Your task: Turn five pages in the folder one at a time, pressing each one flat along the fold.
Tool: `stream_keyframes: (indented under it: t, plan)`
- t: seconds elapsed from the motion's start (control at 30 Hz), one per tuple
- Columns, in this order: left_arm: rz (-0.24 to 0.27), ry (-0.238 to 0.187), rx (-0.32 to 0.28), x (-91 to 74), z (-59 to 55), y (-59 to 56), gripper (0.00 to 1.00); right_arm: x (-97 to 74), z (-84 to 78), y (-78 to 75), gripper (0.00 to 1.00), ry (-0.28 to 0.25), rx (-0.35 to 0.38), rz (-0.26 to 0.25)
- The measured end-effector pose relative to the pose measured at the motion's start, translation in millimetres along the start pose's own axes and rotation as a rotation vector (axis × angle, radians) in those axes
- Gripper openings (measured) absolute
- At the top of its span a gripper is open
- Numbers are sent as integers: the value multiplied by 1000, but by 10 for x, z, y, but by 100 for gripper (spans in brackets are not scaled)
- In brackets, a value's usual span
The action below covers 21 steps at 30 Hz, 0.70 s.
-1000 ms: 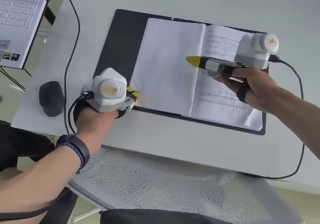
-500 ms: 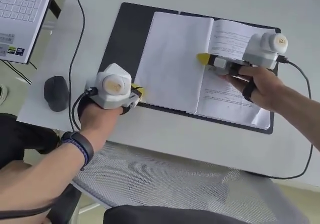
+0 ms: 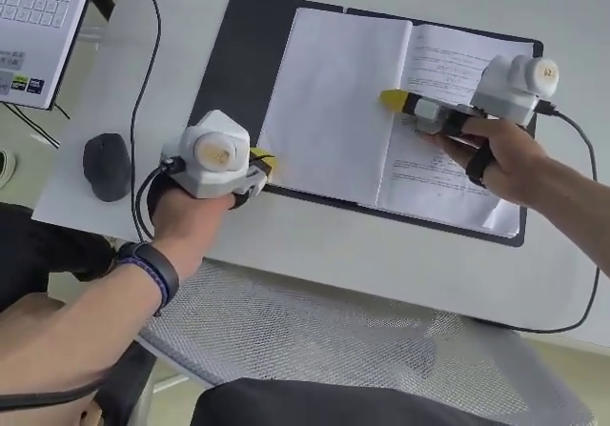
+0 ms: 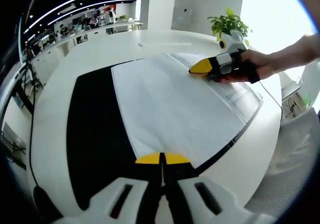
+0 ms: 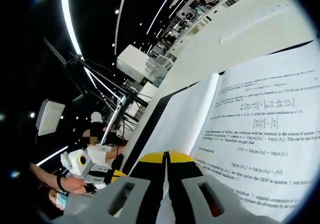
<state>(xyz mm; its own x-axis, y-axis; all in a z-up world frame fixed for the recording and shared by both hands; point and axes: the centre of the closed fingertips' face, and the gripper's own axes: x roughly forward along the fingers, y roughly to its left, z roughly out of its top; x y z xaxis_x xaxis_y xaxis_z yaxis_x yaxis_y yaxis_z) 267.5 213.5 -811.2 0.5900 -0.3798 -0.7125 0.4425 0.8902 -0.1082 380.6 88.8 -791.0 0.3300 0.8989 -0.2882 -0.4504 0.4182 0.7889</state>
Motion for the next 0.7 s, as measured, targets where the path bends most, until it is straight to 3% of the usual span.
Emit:
stream_keyframes:
  t: [0.27, 0.37, 0.4, 0.5, 0.7]
  plan:
    - [-2, -2, -11, -18, 8, -10, 0, 68, 144, -72, 0, -35, 29, 5]
    - [1, -2, -15, -27, 15, -16, 0, 130, 281, -140, 0, -60, 42, -4]
    - [1, -2, -17, -30, 16, -18, 0, 173, 402, -247, 0, -69, 46, -8]
    - [-2, -2, -18, -35, 22, -21, 0, 216, 612, -378, 0, -122, 84, -36]
    - [-8, 1, -19, -32, 26, -17, 0, 282, 800, -476, 0, -155, 113, -47]
